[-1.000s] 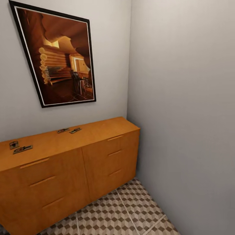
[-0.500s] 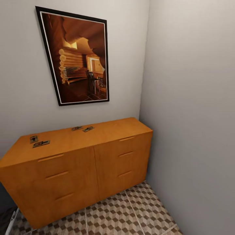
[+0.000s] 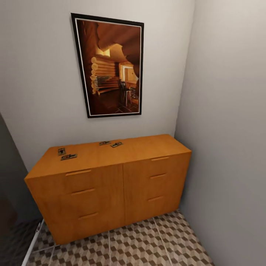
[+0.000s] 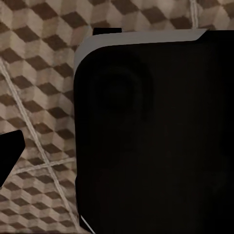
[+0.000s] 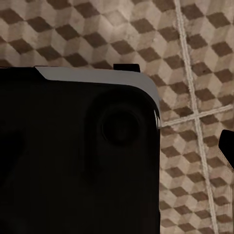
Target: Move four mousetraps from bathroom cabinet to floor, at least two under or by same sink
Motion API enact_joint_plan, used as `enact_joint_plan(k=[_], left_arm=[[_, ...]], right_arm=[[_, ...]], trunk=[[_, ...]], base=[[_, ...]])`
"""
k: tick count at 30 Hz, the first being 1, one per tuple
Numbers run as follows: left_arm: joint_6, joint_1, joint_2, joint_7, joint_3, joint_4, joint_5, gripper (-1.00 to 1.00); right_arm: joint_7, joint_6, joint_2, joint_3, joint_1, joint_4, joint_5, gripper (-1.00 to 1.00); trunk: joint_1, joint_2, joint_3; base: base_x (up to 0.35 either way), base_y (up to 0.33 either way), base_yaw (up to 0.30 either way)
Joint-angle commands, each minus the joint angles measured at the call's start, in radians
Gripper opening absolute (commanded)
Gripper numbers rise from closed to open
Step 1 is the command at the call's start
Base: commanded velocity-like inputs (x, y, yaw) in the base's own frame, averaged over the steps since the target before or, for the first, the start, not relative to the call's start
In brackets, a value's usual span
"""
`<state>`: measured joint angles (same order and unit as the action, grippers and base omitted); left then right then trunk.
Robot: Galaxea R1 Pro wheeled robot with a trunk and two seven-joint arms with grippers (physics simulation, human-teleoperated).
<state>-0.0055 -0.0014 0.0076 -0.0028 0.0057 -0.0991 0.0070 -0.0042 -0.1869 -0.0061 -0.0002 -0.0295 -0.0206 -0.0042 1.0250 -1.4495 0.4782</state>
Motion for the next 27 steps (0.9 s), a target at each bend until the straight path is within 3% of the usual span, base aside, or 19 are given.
enact_joint_plan(k=[1, 27], left_arm=[[-0.001, 0.0, 0.0, 0.0, 0.0, -0.001, 0.001, 1.0], [-0.001, 0.0, 0.0, 0.0, 0.0, -0.001, 0.001, 1.0]], right_arm=[[0.0, -0.003, 0.0, 0.0, -0.001, 0.001, 0.0, 1.0], [0.0, -0.003, -0.001, 0.0, -0.001, 0.001, 0.0, 1.0]], trunk=[[0.0, 0.0, 0.001], [0.0, 0.0, 0.001]], base=[[0.0, 0.0, 0.277], [0.0, 0.0, 0.236]])
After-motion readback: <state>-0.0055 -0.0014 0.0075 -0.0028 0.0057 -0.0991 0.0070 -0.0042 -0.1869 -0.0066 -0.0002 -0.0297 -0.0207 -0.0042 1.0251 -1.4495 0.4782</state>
